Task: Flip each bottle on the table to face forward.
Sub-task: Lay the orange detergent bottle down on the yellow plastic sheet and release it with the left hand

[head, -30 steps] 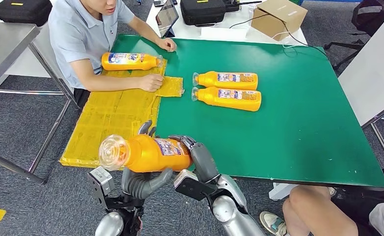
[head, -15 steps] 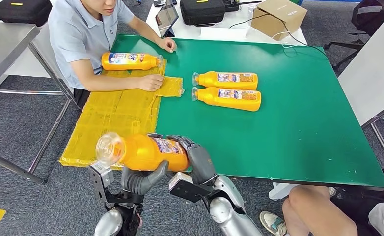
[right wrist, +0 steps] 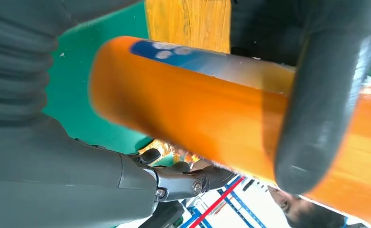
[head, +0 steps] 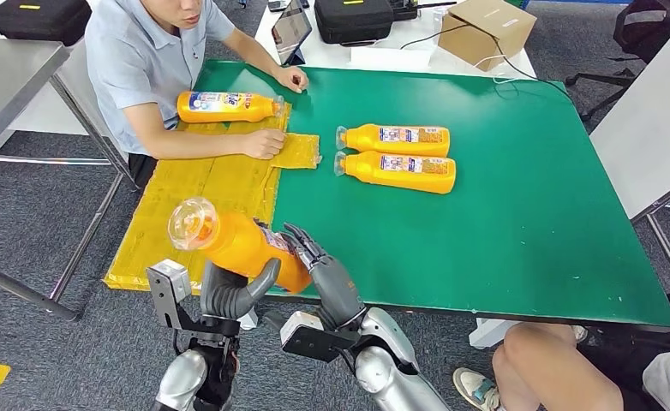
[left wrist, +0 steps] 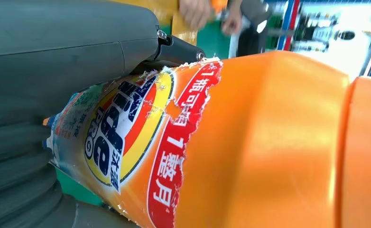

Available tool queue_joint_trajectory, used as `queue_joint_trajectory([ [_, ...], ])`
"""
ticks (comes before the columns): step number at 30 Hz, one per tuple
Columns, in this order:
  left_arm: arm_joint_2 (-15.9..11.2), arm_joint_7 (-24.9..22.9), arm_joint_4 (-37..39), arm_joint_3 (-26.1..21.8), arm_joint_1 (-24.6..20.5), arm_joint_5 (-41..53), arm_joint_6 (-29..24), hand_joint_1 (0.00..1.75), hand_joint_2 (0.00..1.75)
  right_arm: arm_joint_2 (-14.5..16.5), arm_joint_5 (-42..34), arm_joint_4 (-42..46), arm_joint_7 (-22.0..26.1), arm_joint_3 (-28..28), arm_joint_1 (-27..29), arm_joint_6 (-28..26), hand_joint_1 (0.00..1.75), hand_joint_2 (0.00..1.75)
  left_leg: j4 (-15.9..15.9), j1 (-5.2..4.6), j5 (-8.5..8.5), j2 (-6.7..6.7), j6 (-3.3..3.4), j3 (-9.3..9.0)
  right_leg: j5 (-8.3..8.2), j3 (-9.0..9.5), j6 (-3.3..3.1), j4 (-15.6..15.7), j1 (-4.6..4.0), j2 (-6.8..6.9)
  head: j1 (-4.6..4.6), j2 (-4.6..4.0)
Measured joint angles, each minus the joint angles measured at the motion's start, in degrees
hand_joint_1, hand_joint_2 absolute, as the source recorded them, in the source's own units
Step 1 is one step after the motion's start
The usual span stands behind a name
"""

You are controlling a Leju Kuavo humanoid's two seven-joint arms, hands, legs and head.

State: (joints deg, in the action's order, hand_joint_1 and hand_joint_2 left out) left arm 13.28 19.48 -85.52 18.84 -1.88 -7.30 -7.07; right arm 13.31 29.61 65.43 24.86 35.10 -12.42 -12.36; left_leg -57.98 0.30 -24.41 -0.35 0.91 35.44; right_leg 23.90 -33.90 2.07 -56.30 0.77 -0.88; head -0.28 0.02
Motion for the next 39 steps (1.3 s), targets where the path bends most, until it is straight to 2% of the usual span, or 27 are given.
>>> queue_joint_trajectory([
  [4, -0.3, 0.2, 1.9, -1.4, -2.8, 6.2, -5.3, 1.75, 1.75, 0.0, -0.2, -0.6, 0.2, 0.0, -0.3, 0.0, 0.00, 0.00, 0.0, 0.00, 0.01, -0.01, 0.01, 0.00, -0.01, 0.01, 0.01, 0.0, 0.00, 0.00, 0.00, 0.00],
  [10, -1.9, -0.4, 5.4, -2.9, -7.3, 22.4, -15.0, 1.75, 1.75, 0.0, 0.0, -1.4, 0.3, 0.0, -0.6, 0.1, 0.00, 0.00, 0.0, 0.00, 0.01, 0.00, 0.00, 0.00, -0.01, 0.00, 0.01, 0.0, 0.00, 0.00, 0.00, 0.00],
  [15, -3.2, -2.3, 8.1, -4.0, -9.6, 29.4, -17.7, 1.75, 1.75, -0.1, 0.1, -2.0, 0.2, 0.0, -0.6, 0.0, 0.00, 0.00, 0.0, 0.00, 0.02, 0.00, 0.00, 0.00, -0.01, -0.01, 0.01, 0.0, 0.00, 0.00, 0.00, 0.00],
  [18, -4.1, -6.2, 10.5, -4.1, -11.3, 39.4, -19.1, 1.75, 1.75, -0.1, 0.9, -2.2, -0.2, -0.2, -0.6, -0.2, 0.00, 0.00, 0.0, 0.00, 0.02, -0.01, 0.00, 0.00, -0.01, -0.02, 0.01, 0.0, 0.00, 0.01, 0.01, 0.00],
  [22, -6.0, -12.6, 15.9, -4.1, -14.4, 55.9, -17.9, 1.75, 1.75, -0.5, 2.4, -2.2, -0.8, -1.1, 0.2, -0.3, 0.00, 0.00, 0.0, 0.00, 0.03, 0.00, -0.01, -0.01, -0.02, -0.01, 0.01, 0.0, 0.00, 0.00, 0.00, 0.00],
  [24, -6.7, -14.2, 18.4, -4.1, -15.6, 59.4, -17.0, 1.75, 1.75, -0.8, 2.9, -2.2, -0.9, -1.7, 0.9, -0.4, 0.00, 0.00, 0.0, 0.00, 0.04, 0.01, -0.03, -0.01, -0.02, -0.02, 0.01, 0.0, 0.00, 0.00, 0.00, 0.00],
  [31, -8.6, -18.6, 29.9, -4.8, -21.6, 66.2, -8.1, 1.75, 1.75, -1.7, 5.7, 1.6, -1.0, -2.9, 4.4, 0.3, 0.00, 0.00, 0.0, 0.00, 0.06, -0.07, -0.03, 0.00, -0.02, 0.00, 0.01, 0.0, 0.00, 0.05, 0.01, 0.00],
  [39, -9.7, -20.5, 43.4, -7.1, -30.1, 67.6, -5.2, 1.75, 1.75, -2.5, 5.8, 5.0, -0.8, -3.1, 6.5, 2.5, 0.00, 0.00, 0.0, 0.00, 0.05, 0.01, -0.05, -0.36, -0.02, 0.35, 0.00, 0.0, -0.04, 0.03, 0.01, 0.00],
])
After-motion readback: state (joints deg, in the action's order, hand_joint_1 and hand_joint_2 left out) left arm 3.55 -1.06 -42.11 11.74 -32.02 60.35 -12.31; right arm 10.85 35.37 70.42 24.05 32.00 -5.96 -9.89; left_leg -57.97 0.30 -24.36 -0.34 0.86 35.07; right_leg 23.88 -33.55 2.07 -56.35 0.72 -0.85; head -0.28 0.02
